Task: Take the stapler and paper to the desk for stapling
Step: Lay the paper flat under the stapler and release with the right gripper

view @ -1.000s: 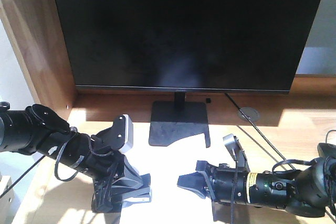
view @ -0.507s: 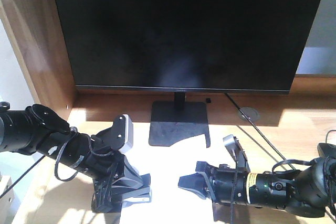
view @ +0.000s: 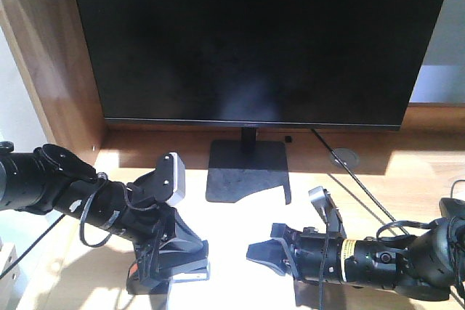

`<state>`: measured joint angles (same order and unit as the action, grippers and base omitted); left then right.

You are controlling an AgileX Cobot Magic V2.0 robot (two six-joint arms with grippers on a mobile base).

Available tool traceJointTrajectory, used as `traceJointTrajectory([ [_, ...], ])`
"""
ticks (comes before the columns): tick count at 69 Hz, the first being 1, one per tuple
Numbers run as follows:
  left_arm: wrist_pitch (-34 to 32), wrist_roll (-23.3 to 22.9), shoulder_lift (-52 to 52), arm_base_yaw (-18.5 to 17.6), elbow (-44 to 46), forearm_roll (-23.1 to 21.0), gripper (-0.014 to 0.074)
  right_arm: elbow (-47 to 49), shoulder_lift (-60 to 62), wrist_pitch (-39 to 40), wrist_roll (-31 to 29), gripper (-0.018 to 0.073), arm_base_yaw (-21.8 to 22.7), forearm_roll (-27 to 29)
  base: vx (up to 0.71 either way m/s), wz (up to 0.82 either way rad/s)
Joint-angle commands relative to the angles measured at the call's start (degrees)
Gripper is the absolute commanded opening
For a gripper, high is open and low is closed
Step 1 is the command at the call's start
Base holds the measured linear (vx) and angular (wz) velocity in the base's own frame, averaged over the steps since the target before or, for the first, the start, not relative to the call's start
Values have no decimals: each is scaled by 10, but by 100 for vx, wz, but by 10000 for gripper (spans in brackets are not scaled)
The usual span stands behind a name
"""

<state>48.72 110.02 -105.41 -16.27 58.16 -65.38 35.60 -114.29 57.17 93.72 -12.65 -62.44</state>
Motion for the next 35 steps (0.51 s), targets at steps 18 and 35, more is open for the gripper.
traceJointTrajectory([
  [18, 20, 2, -43, -4, 13, -30, -6, 9, 22, 36, -8, -2, 0, 9, 0, 0],
  [35, 17, 2, -79, -4, 13, -20, -6, 9, 22, 36, -8, -2, 0, 9, 0, 0],
])
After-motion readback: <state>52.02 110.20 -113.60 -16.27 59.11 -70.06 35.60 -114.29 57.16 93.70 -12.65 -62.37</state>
